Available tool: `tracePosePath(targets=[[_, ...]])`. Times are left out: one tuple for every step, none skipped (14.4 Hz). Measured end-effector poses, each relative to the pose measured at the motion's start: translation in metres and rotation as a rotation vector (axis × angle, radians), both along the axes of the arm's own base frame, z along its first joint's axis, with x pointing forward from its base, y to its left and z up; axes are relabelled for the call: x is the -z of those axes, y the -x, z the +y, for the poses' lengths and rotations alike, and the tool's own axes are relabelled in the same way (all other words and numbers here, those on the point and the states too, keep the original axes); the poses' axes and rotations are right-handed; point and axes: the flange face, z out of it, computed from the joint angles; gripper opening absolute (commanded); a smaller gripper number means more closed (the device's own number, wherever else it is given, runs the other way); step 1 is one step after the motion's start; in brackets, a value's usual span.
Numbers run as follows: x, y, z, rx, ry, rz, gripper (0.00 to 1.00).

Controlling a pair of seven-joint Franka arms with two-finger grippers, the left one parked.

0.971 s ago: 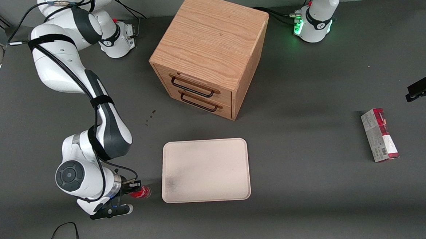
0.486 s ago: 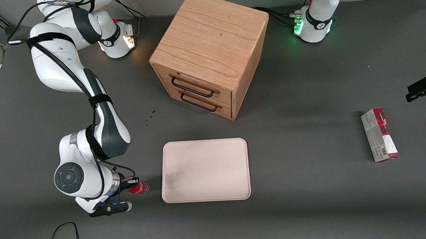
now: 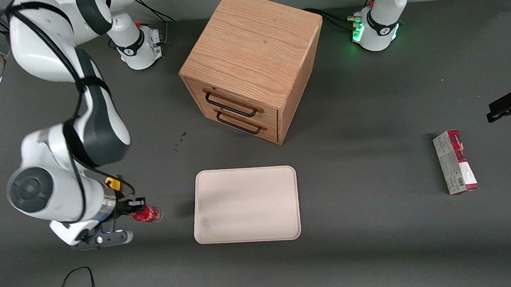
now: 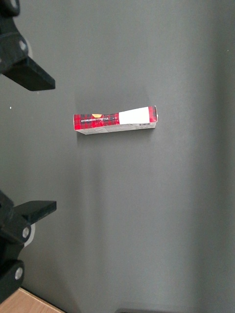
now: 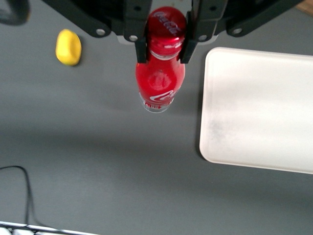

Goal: Place coke bottle on tray
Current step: 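Lift the bottle with the right gripper and swing it toward the tray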

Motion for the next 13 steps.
tracePosePath(targets=[[-0.022, 0.008, -0.002, 0.001, 0.001, -0.005, 0.0], [-0.044, 0.017, -0.003, 0.001, 0.001, -0.006, 0.0], [-0.064, 0.027, -0.004, 0.0, 0.002, -0.007, 0.0], [-0.085, 0.038, -0.005, -0.002, 0.001, -0.009, 0.0], [-0.102, 0.047, -0.004, -0.006, -0.001, -0.012, 0.0], [-0.116, 0.055, -0.001, -0.015, -0.006, -0.017, 0.0], [-0.124, 0.062, 0.006, -0.029, -0.014, -0.02, 0.0], [-0.126, 0.065, 0.014, -0.045, -0.023, -0.021, 0.0], [-0.125, 0.068, 0.026, -0.063, -0.029, -0.018, 0.0], [-0.123, 0.071, 0.04, -0.079, -0.031, -0.015, 0.0], [-0.121, 0.076, 0.056, -0.087, -0.032, -0.015, 0.0], [-0.12, 0.08, 0.072, -0.092, -0.034, -0.019, 0.0], [-0.119, 0.084, 0.088, -0.093, -0.037, -0.025, 0.0]])
